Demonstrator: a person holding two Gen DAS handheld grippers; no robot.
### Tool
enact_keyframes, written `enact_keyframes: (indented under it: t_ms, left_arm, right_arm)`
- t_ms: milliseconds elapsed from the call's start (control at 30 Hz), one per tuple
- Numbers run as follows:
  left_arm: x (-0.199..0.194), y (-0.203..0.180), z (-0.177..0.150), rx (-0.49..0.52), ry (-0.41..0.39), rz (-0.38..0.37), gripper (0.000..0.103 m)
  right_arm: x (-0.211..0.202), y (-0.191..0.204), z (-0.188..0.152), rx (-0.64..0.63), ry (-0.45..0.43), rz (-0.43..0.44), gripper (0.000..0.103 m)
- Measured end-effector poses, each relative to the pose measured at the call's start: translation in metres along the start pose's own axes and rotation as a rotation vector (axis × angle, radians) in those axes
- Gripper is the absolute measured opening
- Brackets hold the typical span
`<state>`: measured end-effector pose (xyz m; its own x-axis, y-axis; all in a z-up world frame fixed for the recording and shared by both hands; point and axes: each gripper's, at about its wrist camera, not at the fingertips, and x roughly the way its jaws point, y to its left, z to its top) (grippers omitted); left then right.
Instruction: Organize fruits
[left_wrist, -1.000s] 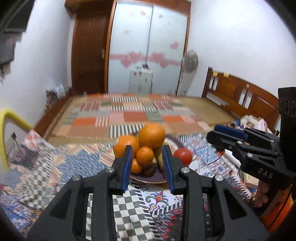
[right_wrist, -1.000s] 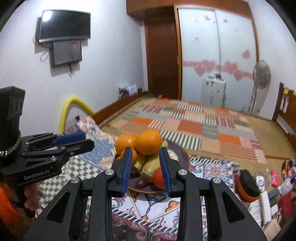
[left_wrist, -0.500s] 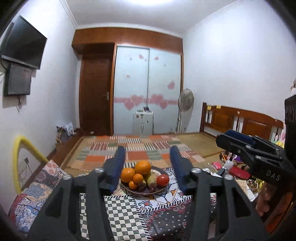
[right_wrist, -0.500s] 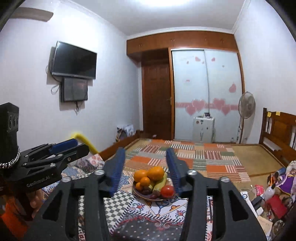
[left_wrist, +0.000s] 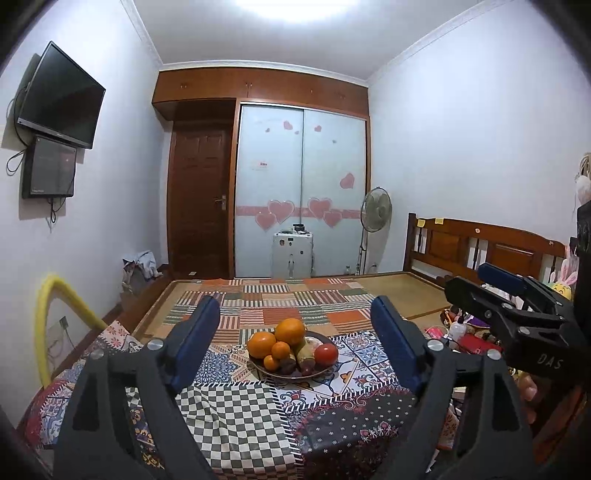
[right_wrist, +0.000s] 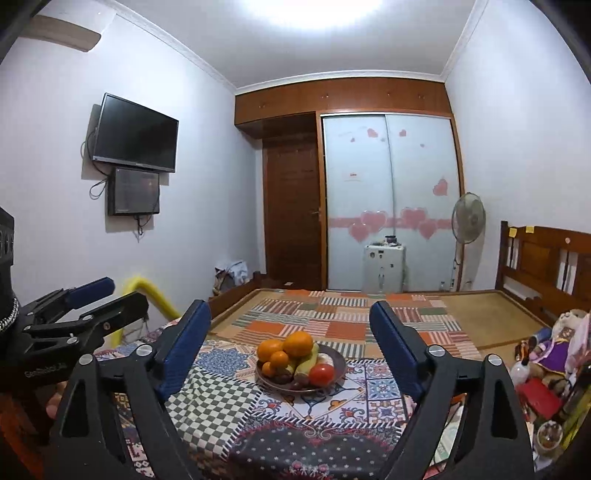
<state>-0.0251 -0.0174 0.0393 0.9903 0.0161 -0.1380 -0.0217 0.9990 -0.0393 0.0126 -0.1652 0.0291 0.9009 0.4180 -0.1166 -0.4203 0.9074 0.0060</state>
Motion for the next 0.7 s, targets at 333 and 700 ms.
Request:
enact_keyframes:
  t_ms: [333,700]
  left_arm:
    - [-0.001,-0.005,-0.006,0.018,-0.013,0.011,0.100]
    - [0.000,-0.002,-0.010,0.009,-0.014,0.013,0.102]
  right_arm:
    - [-0.013,0.001,-0.008,0.003,-0.020,-0.026,0.103]
    - [-0.014,-0.002,-0.010,0.014,-0.014,-0.026,0.103]
